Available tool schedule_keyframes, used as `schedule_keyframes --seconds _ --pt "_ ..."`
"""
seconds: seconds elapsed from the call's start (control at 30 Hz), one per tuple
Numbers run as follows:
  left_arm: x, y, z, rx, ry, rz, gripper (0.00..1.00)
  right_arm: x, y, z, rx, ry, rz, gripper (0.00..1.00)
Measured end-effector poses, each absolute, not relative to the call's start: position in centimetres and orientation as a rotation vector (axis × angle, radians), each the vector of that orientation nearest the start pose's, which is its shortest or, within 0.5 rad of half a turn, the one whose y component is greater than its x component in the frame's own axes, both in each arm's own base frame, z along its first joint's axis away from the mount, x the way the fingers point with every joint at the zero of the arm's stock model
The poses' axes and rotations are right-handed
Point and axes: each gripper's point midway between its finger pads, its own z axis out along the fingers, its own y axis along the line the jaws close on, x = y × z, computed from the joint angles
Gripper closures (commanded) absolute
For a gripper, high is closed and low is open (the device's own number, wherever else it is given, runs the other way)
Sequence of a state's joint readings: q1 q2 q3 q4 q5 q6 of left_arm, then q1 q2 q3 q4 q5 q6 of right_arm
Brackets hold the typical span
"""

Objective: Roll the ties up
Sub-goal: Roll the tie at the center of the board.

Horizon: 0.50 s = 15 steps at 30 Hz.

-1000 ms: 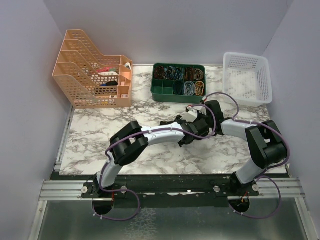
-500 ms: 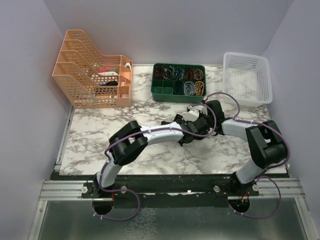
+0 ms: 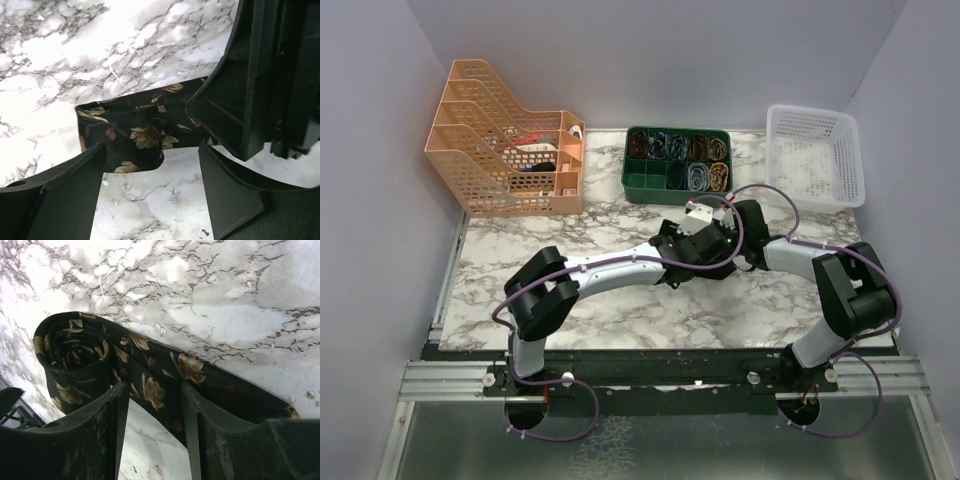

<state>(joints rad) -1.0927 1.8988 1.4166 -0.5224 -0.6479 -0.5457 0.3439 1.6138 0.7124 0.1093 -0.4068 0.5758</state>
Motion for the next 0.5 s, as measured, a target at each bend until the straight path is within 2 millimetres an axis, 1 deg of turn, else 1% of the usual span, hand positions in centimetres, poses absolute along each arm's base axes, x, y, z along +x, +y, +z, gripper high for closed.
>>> schedule_keyframes --seconds 0.17,0.23,0.27,0.3,0.37,0.43,0.47,0.5 --pt "28.5 -34.7 11.9 0.35 2.23 -0.037 0.22 31.5 21.0 4.3 0.07 2.466 0.915 0.46" --pt "28.5 -34.2 12.4 0.326 2.22 -0.055 0.22 31.6 21.0 4.7 0.069 2.46 0.917 0.42" --pt "28.5 -33.8 12.5 0.312 2.218 -0.063 0.21 31.7 21.1 5.0 0.065 2.456 0.92 0.38" --pt "28.5 -33.1 12.6 0.296 2.217 -0.069 0.21 31.7 21.2 5.3 0.06 2.451 0.928 0.31" --pt "28.6 -31.4 12.7 0.255 2.216 -0.089 0.21 31.7 21.4 6.0 0.049 2.438 0.947 0.22" --pt "28.8 -29.5 12.8 0.214 2.22 -0.112 0.2 31.6 21.6 6.7 0.033 2.422 0.969 0.17" --pt "28.9 -28.8 12.9 0.192 2.217 -0.135 0.2 31.5 21.7 6.9 0.027 2.417 0.981 0.16" --pt "29.1 -27.7 13.1 0.159 2.213 -0.169 0.2 31.4 21.9 7.3 0.019 2.41 0.997 0.16"
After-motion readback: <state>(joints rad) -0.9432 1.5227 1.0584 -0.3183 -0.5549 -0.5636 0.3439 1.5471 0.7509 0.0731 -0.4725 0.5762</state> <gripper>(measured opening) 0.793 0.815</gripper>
